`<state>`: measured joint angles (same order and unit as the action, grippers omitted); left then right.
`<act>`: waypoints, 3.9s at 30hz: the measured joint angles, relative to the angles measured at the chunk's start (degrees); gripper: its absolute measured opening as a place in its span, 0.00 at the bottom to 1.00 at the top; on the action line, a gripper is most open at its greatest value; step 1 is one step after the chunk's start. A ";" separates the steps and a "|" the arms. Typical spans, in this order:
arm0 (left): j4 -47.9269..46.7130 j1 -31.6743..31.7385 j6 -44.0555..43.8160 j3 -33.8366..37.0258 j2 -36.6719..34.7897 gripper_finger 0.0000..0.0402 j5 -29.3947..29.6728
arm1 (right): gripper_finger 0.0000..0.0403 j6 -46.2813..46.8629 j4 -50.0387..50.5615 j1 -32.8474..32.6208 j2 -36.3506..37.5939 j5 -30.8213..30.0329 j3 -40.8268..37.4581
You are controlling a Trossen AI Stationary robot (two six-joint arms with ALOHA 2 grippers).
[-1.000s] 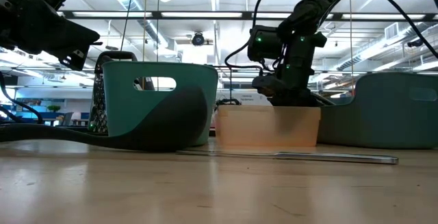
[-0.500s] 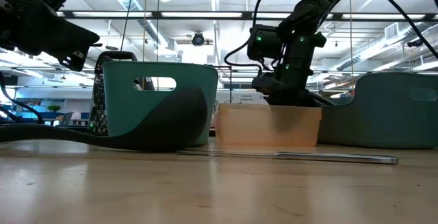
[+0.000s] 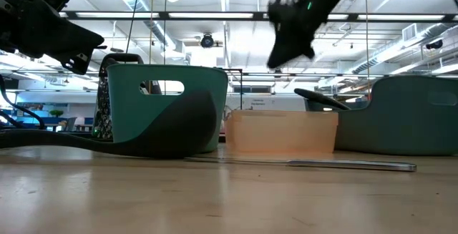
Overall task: Pick & Place Kitchen Items
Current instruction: Put the black serving spoon into the dark green bin
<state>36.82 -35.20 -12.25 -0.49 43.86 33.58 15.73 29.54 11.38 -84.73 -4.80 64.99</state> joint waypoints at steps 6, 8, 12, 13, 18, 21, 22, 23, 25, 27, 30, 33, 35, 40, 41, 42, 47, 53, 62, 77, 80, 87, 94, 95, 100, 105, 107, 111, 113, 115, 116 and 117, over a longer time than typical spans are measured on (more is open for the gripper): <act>-0.08 -0.01 0.00 -0.01 0.02 0.04 0.02 | 0.03 -9.38 -4.07 -4.42 12.55 -1.90 0.09; -0.09 0.00 0.00 0.00 0.02 0.04 0.02 | 0.02 -11.75 -4.99 -5.96 16.74 -2.14 0.09; -0.32 0.00 0.00 0.00 0.02 0.04 0.02 | 0.04 -14.70 -5.59 -9.03 24.28 -3.39 0.09; -0.31 -0.01 0.00 -0.01 0.02 0.04 0.02 | 0.03 -15.29 -5.63 -9.78 25.99 -3.94 0.08; -0.42 0.00 0.00 0.00 0.02 0.04 0.02 | 0.02 -19.27 -11.13 -12.68 36.00 0.29 -4.90; -0.50 0.00 0.00 0.00 0.02 0.04 0.02 | 0.02 -20.99 -18.23 -13.69 42.55 4.71 -11.30; -0.50 0.00 0.00 0.00 0.02 0.04 0.02 | 0.02 -21.15 -20.38 -14.03 44.83 5.81 -13.48; -0.51 -0.01 0.00 -0.01 0.02 0.04 0.03 | 0.02 -21.16 -21.87 -14.37 47.11 6.13 -15.77; -0.52 0.00 0.00 0.00 0.01 0.04 0.26 | 0.01 -20.90 -24.13 -14.83 51.19 5.21 -19.77; -0.52 -0.01 0.00 0.00 0.02 0.04 0.37 | 0.01 -20.65 -24.41 -15.05 55.30 4.04 -23.15; -0.57 -0.01 0.00 0.00 0.02 0.04 0.39 | 0.02 -19.28 -24.21 -15.03 60.18 2.75 -27.29; -0.71 -0.02 0.00 0.00 0.01 0.04 0.42 | 0.02 -18.64 -22.61 -15.04 63.90 4.10 -30.79; -0.72 -0.01 0.00 0.00 0.01 0.04 0.44 | 0.02 -18.26 -22.40 -15.04 65.82 4.44 -33.24; -0.72 0.00 0.00 0.00 0.02 0.04 0.46 | 0.02 -17.65 -26.25 -15.04 69.33 7.30 -39.63; -0.72 -0.01 0.00 0.00 0.01 0.04 0.46 | 0.02 -17.54 -27.01 -15.04 69.98 7.44 -40.66; -0.72 -0.01 0.00 0.00 0.00 0.04 0.47 | 0.02 -17.44 -27.54 -15.04 70.54 7.46 -41.53; -0.72 -0.02 0.02 0.00 0.02 0.04 0.48 | 0.02 -17.15 -30.67 -15.04 73.04 8.24 -44.35; -0.96 -0.02 0.00 0.00 0.02 0.04 0.46 | 0.02 -17.73 -31.79 -15.04 75.02 7.11 -46.81; -1.05 -0.01 0.00 0.00 0.01 0.04 0.46 | 0.02 -16.59 -36.20 -15.04 75.89 5.65 -52.67; -17.82 -0.18 7.32 -13.63 0.04 0.04 -0.48 | 0.02 -16.39 -44.44 -15.04 75.89 5.84 -60.26; -36.83 -0.74 4.07 -25.02 1.36 0.04 -0.08 | 0.02 -16.18 -44.42 -15.04 75.89 5.82 -60.26; -70.24 -3.31 -13.50 -43.70 7.19 0.04 -0.36 | 0.03 -15.79 -43.00 -15.04 75.89 5.80 -60.26; -85.70 -5.62 -31.35 -46.48 12.59 0.04 -4.25 | 0.03 -14.78 -41.95 -15.04 75.89 5.73 -60.26; -85.94 -5.81 -32.61 -45.91 13.75 0.04 -5.59 | 0.03 -14.65 -41.87 -15.04 75.89 5.75 -60.26; -84.29 -6.91 -33.31 -44.50 19.82 0.09 -12.67 | 0.03 -14.47 -41.60 -15.04 75.89 5.86 -60.26; -85.18 -7.17 -30.82 -44.46 24.81 0.28 -13.97 | 0.03 -13.99 -41.37 -15.03 75.89 5.89 -60.26; -85.18 -6.82 -31.06 -44.46 25.99 0.37 -13.51 | 0.03 -13.69 -41.10 -15.04 75.89 5.89 -60.26; -87.15 -4.62 -31.04 -44.48 28.09 0.55 -13.07 | 0.03 -13.14 -40.67 -15.04 75.87 5.90 -60.26; -87.83 -3.54 -30.15 -44.39 28.68 0.62 -13.79 | 0.03 -13.12 -40.66 -15.04 75.87 5.90 -60.26; -86.99 -2.29 -28.68 -43.65 28.74 0.67 -15.32 | 0.03 -13.03 -40.58 -15.04 75.87 5.85 -60.26; -86.00 -1.65 -27.79 -43.07 28.78 0.69 -16.13 | 0.03 -13.03 -40.50 -15.04 75.87 5.82 -60.26; -84.73 -0.88 -27.13 -42.36 28.84 0.70 -17.16 | 0.03 -13.03 -40.48 -15.02 75.87 5.84 -60.26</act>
<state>-47.91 -36.08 -39.38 -42.85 72.69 16.43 2.70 -10.94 -3.64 -8.86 1.04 4.73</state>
